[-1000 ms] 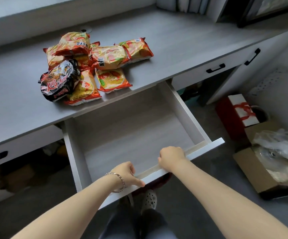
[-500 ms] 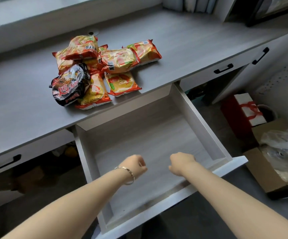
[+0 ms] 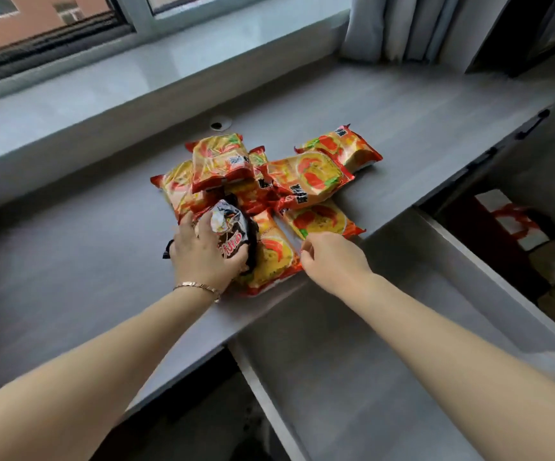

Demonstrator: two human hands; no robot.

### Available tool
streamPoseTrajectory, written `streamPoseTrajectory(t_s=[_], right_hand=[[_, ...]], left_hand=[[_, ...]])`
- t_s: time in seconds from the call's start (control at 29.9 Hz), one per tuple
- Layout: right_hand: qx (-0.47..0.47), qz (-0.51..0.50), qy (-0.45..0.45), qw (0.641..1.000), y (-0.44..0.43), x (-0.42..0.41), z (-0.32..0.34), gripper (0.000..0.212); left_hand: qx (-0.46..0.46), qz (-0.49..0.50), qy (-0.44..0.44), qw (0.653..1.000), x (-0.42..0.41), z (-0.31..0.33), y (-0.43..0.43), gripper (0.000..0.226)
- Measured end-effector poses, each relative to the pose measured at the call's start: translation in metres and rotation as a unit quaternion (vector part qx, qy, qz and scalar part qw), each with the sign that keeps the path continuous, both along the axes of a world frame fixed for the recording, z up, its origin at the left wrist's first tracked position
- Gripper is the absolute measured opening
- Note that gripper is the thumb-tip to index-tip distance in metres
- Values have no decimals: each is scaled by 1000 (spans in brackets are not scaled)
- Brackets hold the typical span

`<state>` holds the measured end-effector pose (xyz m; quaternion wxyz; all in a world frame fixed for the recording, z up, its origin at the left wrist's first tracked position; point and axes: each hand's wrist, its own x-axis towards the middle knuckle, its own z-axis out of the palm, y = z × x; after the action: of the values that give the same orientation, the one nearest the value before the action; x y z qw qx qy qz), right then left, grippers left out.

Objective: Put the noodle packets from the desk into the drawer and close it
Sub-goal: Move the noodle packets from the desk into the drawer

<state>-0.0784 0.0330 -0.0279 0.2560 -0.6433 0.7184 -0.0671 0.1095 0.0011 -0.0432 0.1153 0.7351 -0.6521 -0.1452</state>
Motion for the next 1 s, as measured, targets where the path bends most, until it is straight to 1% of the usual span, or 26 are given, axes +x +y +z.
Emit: streamPoseTrajectory(t_s=[0.07, 0.1, 0.17, 0.23, 0.27, 0.33, 0.43, 0.5, 0.64, 0.7, 0.77, 0.84, 0.87, 0.94, 1.0], right_hand=[[6, -14, -13, 1000, -11, 28, -5, 33], [19, -9, -5, 1000, -16, 40, -8, 41], [78, 11, 37, 996, -22, 58, -17, 70], [126, 21, 81, 988, -24, 70, -24, 99], [136, 17, 96, 986, -24, 75, -26, 111], [139, -4, 104, 985, -24, 83, -30, 123], [119, -47, 79, 989, -21, 92, -31, 123], [99, -62, 70, 991, -17, 95, -30, 123], [37, -56, 78, 995, 8, 83, -12, 116], [15, -81, 60, 995, 34, 61, -4, 113], [6, -130, 36, 991, 63, 36, -4, 111], [16, -201, 35, 979, 95, 10, -16, 112], [34, -249, 33, 967, 109, -1, -27, 112], [77, -344, 20, 936, 129, -18, -51, 110], [123, -399, 0, 909, 148, -31, -76, 98]], left_hand=[[70, -18, 21, 997, 16, -5, -13, 101], [111, -32, 28, 993, 23, -8, -19, 109], [170, -84, -2, 982, 32, -11, -28, 124], [197, -137, -46, 970, 38, -11, -34, 133], [205, -157, -57, 965, 40, -11, -37, 135], [204, -175, -59, 961, 44, -12, -40, 136], [180, -182, -45, 966, 47, -12, -40, 130], [183, -178, -25, 967, 51, -8, -38, 126], [195, -164, 53, 965, 53, 6, -26, 124], [203, -193, 82, 956, 45, 16, -13, 126], [214, -234, 111, 942, 33, 24, 3, 130], [224, -283, 126, 924, 13, 24, 25, 132], [224, -310, 123, 916, 2, 21, 38, 131], [225, -365, 98, 898, -20, 11, 62, 128], [235, -406, 57, 881, -46, -7, 82, 126]])
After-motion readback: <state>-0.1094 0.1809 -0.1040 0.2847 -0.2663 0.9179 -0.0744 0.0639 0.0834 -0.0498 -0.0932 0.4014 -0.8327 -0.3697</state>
